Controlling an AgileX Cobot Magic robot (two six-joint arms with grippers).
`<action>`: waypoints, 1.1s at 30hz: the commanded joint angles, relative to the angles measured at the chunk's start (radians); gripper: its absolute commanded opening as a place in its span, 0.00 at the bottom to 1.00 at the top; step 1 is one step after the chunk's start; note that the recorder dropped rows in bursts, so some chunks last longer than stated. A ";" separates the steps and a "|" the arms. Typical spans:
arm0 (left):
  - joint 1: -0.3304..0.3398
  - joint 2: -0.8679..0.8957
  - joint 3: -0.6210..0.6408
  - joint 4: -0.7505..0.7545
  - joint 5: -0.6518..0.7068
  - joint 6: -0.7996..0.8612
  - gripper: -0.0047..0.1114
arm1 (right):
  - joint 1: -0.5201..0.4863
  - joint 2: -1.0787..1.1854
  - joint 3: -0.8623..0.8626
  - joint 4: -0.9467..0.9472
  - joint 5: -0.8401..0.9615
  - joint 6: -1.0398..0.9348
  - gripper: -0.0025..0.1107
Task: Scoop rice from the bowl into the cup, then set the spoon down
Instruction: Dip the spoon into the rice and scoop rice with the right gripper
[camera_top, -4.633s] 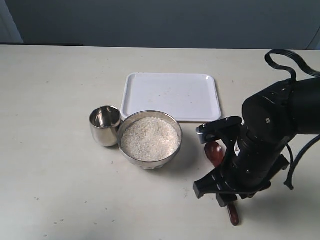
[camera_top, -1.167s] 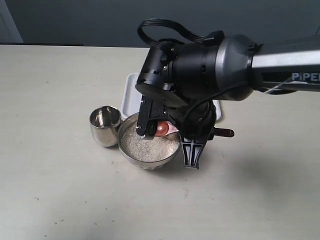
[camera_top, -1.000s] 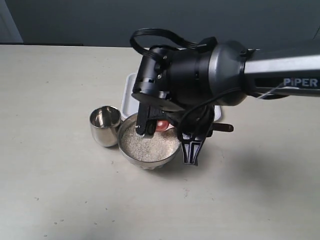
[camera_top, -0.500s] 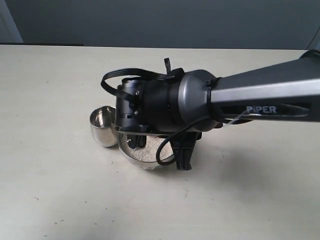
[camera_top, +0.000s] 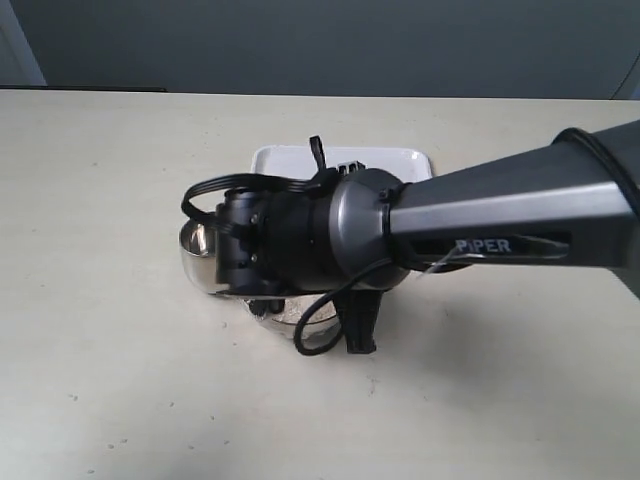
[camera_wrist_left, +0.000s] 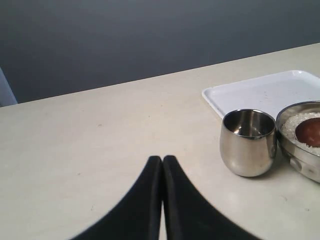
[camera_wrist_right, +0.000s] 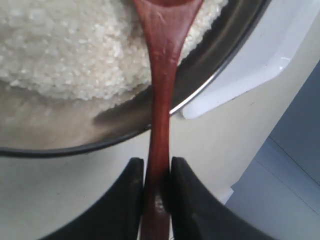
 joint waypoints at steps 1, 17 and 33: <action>-0.003 -0.004 -0.002 0.002 -0.012 -0.003 0.04 | 0.015 0.003 -0.006 0.004 0.004 0.004 0.02; -0.003 -0.004 -0.002 0.002 -0.012 -0.003 0.04 | 0.000 0.003 -0.105 0.221 0.004 -0.071 0.02; -0.003 -0.004 -0.002 0.002 -0.012 -0.003 0.04 | -0.054 -0.058 -0.107 0.315 0.004 -0.071 0.02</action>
